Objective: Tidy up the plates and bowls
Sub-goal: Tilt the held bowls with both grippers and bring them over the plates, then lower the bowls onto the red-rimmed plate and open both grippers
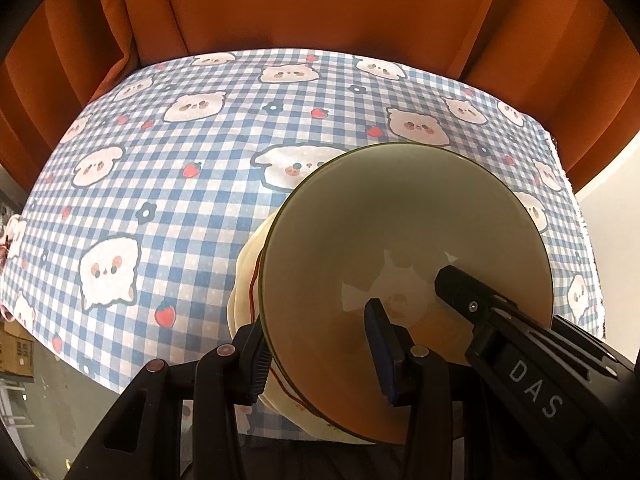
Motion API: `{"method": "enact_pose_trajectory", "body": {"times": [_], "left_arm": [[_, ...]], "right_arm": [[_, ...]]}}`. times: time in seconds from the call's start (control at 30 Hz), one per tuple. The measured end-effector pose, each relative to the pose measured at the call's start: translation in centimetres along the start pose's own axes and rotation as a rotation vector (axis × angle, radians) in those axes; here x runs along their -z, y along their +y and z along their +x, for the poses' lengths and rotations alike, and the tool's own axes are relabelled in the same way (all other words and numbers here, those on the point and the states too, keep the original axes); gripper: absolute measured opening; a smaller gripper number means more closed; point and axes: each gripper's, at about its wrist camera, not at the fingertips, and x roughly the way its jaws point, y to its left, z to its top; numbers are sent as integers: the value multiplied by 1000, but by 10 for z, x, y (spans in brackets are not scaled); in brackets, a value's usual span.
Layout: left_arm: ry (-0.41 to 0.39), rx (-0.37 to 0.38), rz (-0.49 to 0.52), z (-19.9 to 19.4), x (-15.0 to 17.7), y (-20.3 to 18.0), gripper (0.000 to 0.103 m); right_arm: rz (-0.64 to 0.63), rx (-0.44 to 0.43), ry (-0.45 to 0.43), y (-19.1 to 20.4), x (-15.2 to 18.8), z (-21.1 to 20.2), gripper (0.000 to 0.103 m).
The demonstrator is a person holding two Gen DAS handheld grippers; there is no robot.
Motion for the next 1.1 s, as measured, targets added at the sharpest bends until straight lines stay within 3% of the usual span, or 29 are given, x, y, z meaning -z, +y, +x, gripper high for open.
{"method": "enact_pose_trajectory", "body": {"times": [0.33,0.53,0.6,0.67,0.8,0.87,0.97,1.1], "left_arm": [[-42,-80,-18,-2,9,-12,42],[-51,-91,-15,0,12,-11,46],[-51,-85,-11,0,14,-11,47],[-52,-75,-2,2,14,-10,52],[-64,-44,24,1,13,-8,58],[-83,-28,35,-5,12,-5,59],[-118,7,42,-16,9,3,72],[-165,58,94,-31,8,11,76]], "right_arm": [[-22,-59,-6,-11,-3,1,31],[-26,-95,-12,-13,1,2,33],[-7,-110,0,-17,2,4,38],[19,-98,-1,-21,5,4,49],[64,-69,-17,-28,9,2,54],[79,-52,-38,-27,10,-4,57],[80,-20,-87,-21,12,-17,62],[48,86,-184,-7,15,-40,73]]}}
